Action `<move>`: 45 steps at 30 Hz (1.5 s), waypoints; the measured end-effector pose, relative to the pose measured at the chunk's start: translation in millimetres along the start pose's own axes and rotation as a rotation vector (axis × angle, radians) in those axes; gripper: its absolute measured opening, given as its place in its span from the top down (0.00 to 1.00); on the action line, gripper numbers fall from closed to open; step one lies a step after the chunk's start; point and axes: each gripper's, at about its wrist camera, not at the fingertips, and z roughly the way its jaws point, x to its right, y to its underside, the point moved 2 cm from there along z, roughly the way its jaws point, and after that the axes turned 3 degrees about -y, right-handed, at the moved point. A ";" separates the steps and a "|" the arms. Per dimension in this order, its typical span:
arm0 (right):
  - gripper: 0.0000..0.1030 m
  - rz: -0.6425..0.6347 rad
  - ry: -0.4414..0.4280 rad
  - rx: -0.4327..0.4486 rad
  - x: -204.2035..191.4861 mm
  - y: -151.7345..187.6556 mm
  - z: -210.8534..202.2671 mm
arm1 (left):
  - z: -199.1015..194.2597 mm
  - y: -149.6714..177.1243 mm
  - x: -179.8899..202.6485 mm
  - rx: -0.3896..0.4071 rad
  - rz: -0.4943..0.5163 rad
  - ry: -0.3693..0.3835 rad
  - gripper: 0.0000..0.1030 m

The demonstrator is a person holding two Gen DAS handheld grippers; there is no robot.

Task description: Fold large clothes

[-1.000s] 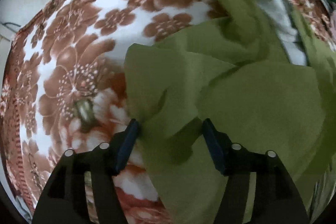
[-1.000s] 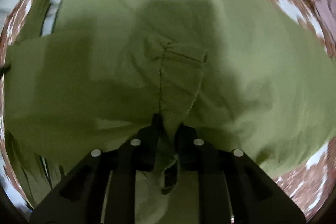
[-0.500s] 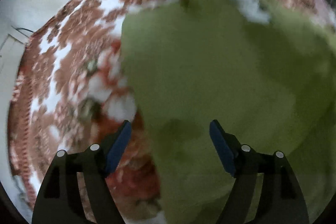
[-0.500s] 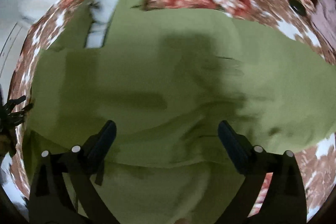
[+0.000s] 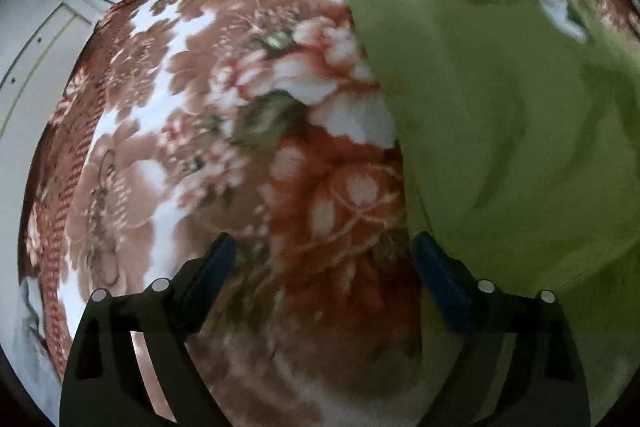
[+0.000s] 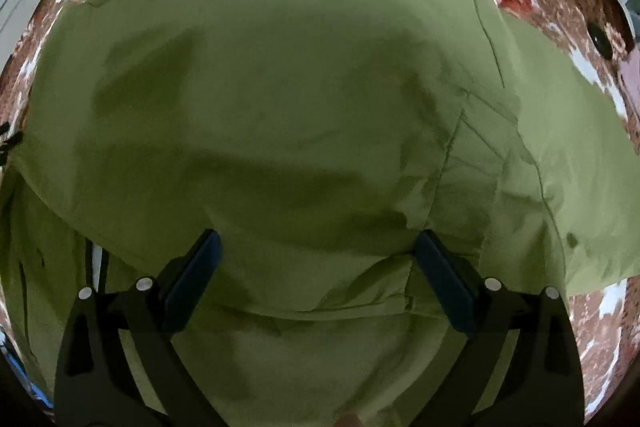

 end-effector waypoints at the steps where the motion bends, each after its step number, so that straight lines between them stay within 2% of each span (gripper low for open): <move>1: 0.06 0.007 -0.006 0.000 -0.6 -0.3 0.0 | -10.5 2.0 -1.1 0.015 -0.003 0.014 0.13; 3: 0.06 0.024 -0.010 0.003 -0.6 -1.0 0.2 | -33.6 11.8 5.6 0.026 0.032 0.049 0.11; 6: 0.06 0.032 -0.005 0.002 -1.3 -2.3 1.6 | -39.4 26.8 33.0 0.014 0.147 0.080 0.09; 9: 0.06 0.026 0.009 0.004 -3.0 -9.0 5.2 | -23.3 36.2 58.5 -0.003 0.224 0.049 0.10; 10: 0.06 0.023 0.017 0.004 -2.4 -9.0 6.6 | -15.2 39.5 62.3 -0.015 0.229 0.036 0.16; 12: 0.06 0.014 0.030 0.001 -3.8 -7.8 10.7 | -3.5 40.7 55.7 -0.036 0.196 0.007 0.23; 15: 0.06 0.001 0.055 0.001 -4.3 -3.9 15.8 | -0.6 39.6 29.7 -0.034 0.094 -0.012 0.15; 17: 0.05 -0.001 0.047 0.000 -8.8 0.4 17.5 | 1.9 43.2 18.8 -0.034 0.070 0.000 0.11; 21: 0.05 -0.009 0.046 0.015 -12.0 4.8 17.5 | 8.7 47.8 13.2 -0.039 0.051 0.009 0.10; 24: 0.05 0.001 0.030 0.038 -4.6 1.8 15.5 | -7.1 43.1 16.7 -0.043 0.043 -0.001 0.11; 26: 0.05 0.020 0.024 0.060 -3.1 2.6 2.6 | -33.9 40.3 26.4 -0.012 0.051 -0.004 0.11; 29: 0.05 0.036 0.036 0.084 5.2 3.9 -15.8 | -75.0 35.4 47.3 0.032 0.028 0.036 0.09; 33: 0.05 0.060 -0.015 0.143 30.1 11.6 -42.9 | -116.8 29.0 104.4 0.080 -0.011 0.087 0.09; 35: 0.05 0.069 -0.035 0.169 43.6 18.1 -56.3 | -134.4 23.2 152.4 0.102 -0.025 0.122 0.09; 37: 0.05 0.101 -0.068 0.190 74.8 30.3 -76.4 | -147.6 17.4 206.5 0.119 -0.029 0.155 0.08; 39: 0.05 0.149 -0.102 0.191 116.6 44.5 -91.4 | -154.7 13.2 258.8 0.129 -0.028 0.185 0.08; 40: 0.05 0.175 -0.101 0.189 147.3 54.8 -99.6 | -158.1 10.6 298.3 0.132 -0.034 0.208 0.08; 45: 0.05 0.338 -0.020 0.168 314.8 108.0 -125.4 | -168.1 -0.4 444.2 0.139 -0.019 0.274 0.08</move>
